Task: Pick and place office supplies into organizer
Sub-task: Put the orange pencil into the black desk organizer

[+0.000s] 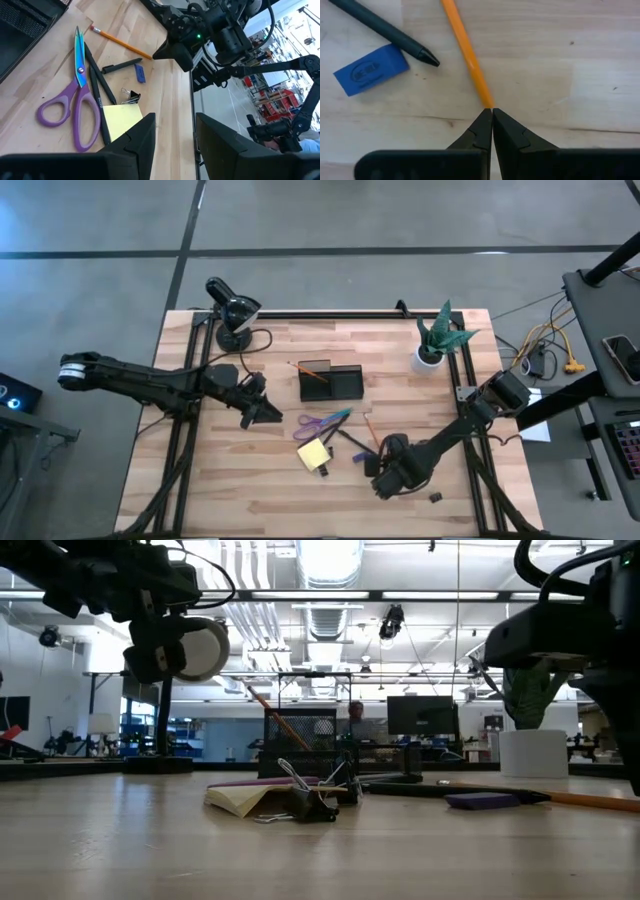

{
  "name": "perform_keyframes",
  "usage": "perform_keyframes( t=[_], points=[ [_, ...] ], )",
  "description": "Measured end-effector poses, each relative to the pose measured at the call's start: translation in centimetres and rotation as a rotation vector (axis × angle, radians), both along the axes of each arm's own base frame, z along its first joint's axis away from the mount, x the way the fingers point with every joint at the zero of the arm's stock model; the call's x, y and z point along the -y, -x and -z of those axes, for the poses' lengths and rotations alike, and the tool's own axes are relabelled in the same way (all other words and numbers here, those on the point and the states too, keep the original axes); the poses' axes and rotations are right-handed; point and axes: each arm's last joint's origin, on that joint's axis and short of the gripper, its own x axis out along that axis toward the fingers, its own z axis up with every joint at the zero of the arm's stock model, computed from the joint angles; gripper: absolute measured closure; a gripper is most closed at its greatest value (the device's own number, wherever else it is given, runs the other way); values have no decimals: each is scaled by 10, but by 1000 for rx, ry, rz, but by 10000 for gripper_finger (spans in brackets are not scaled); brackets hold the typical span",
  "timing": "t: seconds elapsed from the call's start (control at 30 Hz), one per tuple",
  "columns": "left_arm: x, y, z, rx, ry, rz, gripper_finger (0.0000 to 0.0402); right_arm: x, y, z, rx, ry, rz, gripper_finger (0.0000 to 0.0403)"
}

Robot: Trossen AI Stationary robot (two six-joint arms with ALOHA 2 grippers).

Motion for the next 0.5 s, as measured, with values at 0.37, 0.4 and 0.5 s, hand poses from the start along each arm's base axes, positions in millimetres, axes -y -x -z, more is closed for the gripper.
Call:
perform_keyframes(
  t=[0.37,0.4,0.5],
  points=[
    [0,0,-1,-7,23,-7,279,1,1,5,-1,5,-10,394],
    [0,-1,-2,-3,23,-7,279,1,2,5,-2,6,-10,394],
    [0,-1,-4,6,24,-7,279,1,2,6,-3,7,-10,394]
  ],
)
